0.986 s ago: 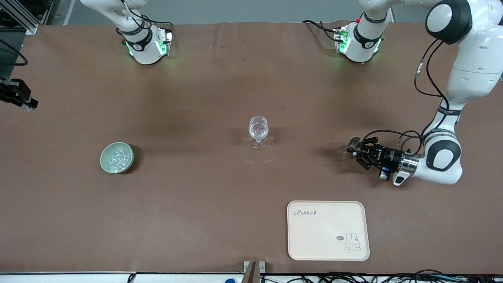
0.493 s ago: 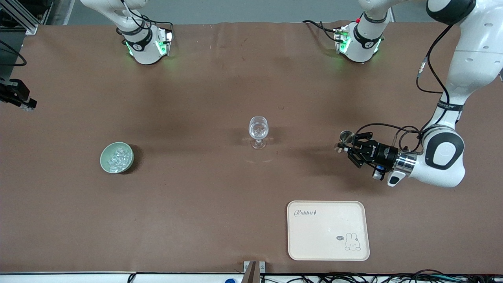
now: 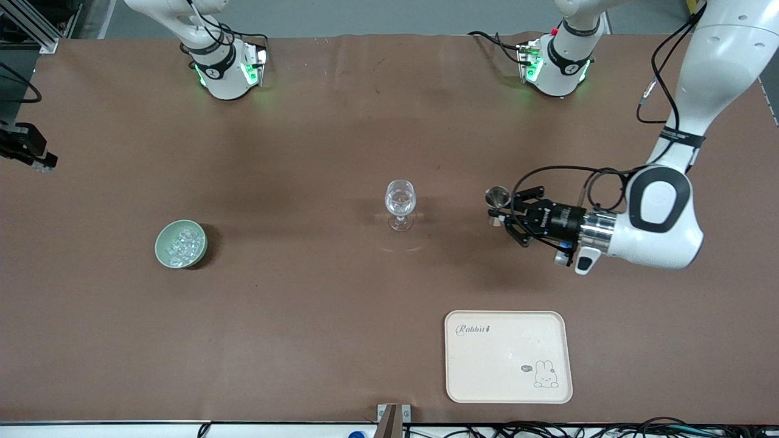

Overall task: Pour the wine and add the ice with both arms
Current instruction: 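Carry the metal jigger with the left gripper over the wine glass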

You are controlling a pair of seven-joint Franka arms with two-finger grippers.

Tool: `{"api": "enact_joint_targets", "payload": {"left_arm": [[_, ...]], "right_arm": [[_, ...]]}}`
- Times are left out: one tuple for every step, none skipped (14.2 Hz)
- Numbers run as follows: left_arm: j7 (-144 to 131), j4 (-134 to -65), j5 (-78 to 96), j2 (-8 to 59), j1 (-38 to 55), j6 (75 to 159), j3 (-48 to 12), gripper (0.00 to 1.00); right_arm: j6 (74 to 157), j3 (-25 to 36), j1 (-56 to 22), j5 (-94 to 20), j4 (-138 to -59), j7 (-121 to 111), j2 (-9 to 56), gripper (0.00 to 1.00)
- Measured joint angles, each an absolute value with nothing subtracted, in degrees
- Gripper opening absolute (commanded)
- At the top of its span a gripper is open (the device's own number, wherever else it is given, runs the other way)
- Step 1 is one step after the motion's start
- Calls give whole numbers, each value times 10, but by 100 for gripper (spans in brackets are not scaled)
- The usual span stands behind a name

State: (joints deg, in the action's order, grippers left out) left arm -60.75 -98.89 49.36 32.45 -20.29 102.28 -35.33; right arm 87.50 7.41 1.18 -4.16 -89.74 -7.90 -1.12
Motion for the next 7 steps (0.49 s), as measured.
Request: {"api": "enact_joint_targets", "payload": {"left_arm": [[-617, -1000, 494, 319, -202, 1045, -368, 1], [-627, -1009, 494, 314, -199, 1064, -379, 1], [-639, -1015, 494, 309, -192, 1079, -383, 1], [-654, -1016, 494, 303, -181, 1090, -385, 1], [-671, -1018, 494, 296, -168, 1104, -386, 1], [-687, -1018, 494, 288, -155, 1118, -386, 1], [-700, -1020, 492, 282, -143, 1131, -386, 1]], "right_arm": [[875, 74, 12, -42, -897, -79, -11, 5], [875, 74, 12, -42, -897, -79, -11, 5], [875, 74, 12, -42, -898, -79, -11, 5], [875, 74, 12, -42, -898, -79, -11, 5], [875, 74, 12, -42, -898, -79, -11, 5], [875, 74, 12, -42, -898, -79, -11, 5], [875, 74, 12, -42, -898, -79, -11, 5]]}}
